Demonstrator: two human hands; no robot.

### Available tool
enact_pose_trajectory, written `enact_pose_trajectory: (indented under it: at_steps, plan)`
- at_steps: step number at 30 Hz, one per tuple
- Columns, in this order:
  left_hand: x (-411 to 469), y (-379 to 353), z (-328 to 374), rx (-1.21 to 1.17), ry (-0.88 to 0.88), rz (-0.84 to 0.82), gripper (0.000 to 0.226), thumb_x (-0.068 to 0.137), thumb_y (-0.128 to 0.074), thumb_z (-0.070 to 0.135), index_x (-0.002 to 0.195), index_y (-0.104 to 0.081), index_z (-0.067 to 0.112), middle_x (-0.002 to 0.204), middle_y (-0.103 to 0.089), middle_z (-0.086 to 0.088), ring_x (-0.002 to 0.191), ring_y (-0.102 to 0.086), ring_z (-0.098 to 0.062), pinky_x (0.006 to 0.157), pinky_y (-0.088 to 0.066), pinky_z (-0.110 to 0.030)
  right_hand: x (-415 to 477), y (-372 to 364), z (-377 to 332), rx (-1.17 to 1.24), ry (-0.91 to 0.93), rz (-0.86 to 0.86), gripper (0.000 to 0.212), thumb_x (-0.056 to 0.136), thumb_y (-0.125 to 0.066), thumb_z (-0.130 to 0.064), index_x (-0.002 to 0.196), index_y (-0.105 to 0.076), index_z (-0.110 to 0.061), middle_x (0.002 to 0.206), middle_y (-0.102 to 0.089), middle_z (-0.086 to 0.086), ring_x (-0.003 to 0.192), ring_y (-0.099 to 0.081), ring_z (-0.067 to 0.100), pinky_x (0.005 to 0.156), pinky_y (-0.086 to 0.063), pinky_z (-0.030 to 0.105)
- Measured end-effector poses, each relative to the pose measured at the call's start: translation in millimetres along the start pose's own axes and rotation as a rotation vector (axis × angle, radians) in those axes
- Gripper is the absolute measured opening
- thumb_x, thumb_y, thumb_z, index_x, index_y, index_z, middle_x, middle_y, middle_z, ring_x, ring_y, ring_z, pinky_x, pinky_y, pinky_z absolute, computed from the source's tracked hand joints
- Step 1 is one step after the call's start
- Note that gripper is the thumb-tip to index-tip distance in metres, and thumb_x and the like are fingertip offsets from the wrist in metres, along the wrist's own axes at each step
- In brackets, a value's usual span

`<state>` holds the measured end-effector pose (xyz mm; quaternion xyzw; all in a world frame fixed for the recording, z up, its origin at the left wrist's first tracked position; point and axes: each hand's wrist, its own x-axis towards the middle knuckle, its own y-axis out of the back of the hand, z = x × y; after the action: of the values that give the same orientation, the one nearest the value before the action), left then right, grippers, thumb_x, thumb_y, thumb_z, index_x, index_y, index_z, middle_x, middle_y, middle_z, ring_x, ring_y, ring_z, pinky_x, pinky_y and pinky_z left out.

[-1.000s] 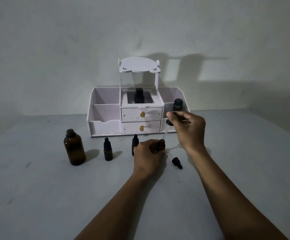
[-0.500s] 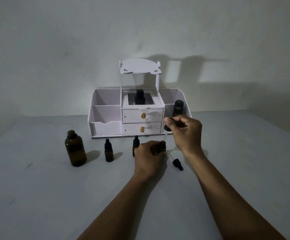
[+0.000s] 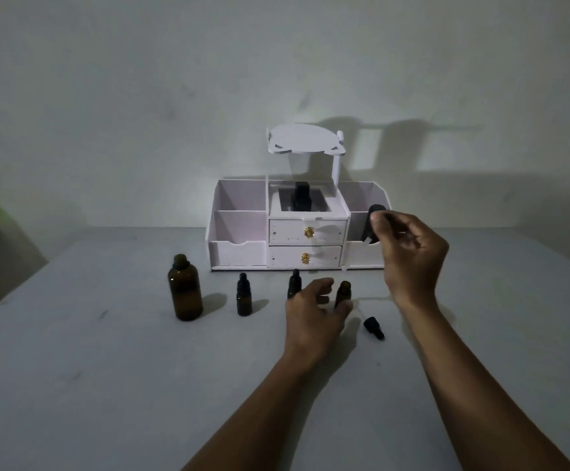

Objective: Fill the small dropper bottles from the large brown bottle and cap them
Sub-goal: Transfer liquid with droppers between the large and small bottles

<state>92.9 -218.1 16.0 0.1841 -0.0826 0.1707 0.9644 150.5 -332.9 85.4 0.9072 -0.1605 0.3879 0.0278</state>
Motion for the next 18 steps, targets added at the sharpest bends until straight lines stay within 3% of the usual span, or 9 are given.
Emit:
enact_pose_trajectory:
  at_steps: [3, 6, 9, 11, 14, 18]
  plan:
    - [-12.2, 29.8, 5.0, -0.019, -0.119, 0.094, 0.043, 0.086, -0.074, 0.028, 0.127, -0.063, 0.023, 0.116, -0.068, 0.011, 0.096, -0.064, 0.001, 0.078, -0.053, -0.011, -0.2, -10.8, -17.0, 0.101, -0.009, 0.01, 0.008, 0.086, -0.074, -0.019, 0.093, -0.074, -0.015, 0.081, -0.073, -0.004, 0.076, -0.071, 0.008, 0.074, -0.058, 0.025]
    - [-24.2, 73.2, 8.6, -0.074, -0.204, 0.242, 0.031, 0.087, -0.073, 0.025, 0.117, -0.067, 0.025, 0.101, -0.067, 0.018, 0.088, -0.066, 0.003, 0.073, -0.056, -0.014, -7.1, -34.4, -36.9, 0.203, -0.006, -0.048, 0.012, 0.086, -0.075, -0.014, 0.096, -0.074, -0.006, 0.083, -0.074, -0.002, 0.078, -0.071, 0.004, 0.074, -0.056, 0.018]
    - [-25.7, 121.3, 2.6, -0.147, -0.238, 0.458, 0.023, 0.085, -0.075, 0.016, 0.107, -0.072, 0.021, 0.088, -0.071, 0.012, 0.074, -0.068, -0.002, 0.062, -0.054, -0.015, -15.9, -64.5, -58.6, 0.312, -0.007, -0.124, 0.008, 0.085, -0.074, -0.006, 0.094, -0.073, -0.006, 0.073, -0.073, -0.016, 0.073, -0.069, -0.002, 0.069, -0.052, 0.011]
    - [-21.9, 155.3, -7.5, -0.18, -0.218, 0.572, 0.022, 0.083, -0.076, 0.012, 0.104, -0.072, 0.02, 0.084, -0.072, 0.008, 0.068, -0.067, -0.003, 0.06, -0.054, -0.019, -21.1, -86.0, -71.6, 0.381, -0.027, -0.155, 0.005, 0.085, -0.074, -0.004, 0.09, -0.073, -0.005, 0.068, -0.072, -0.017, 0.068, -0.069, -0.002, 0.064, -0.052, 0.012]
    - [-11.9, 198.8, -32.7, -0.136, -0.175, 0.62, 0.033, 0.079, -0.079, 0.017, 0.11, -0.069, 0.021, 0.094, -0.072, 0.005, 0.081, -0.068, -0.002, 0.065, -0.051, -0.014, -27.9, -114.9, -88.0, 0.442, -0.045, -0.158, 0.009, 0.083, -0.076, -0.007, 0.09, -0.075, -0.001, 0.075, -0.075, -0.004, 0.073, -0.073, 0.012, 0.071, -0.058, 0.024]
    - [1.1, 229.2, -66.2, -0.147, -0.076, 0.446, 0.057, 0.07, -0.075, 0.029, 0.125, -0.063, 0.021, 0.113, -0.069, 0.004, 0.102, -0.067, -0.008, 0.08, -0.052, -0.023, -41.4, -149.6, -95.6, 0.473, -0.099, -0.181, 0.008, 0.082, -0.079, -0.01, 0.089, -0.076, -0.008, 0.08, -0.076, 0.008, 0.076, -0.075, 0.022, 0.076, -0.061, 0.036]
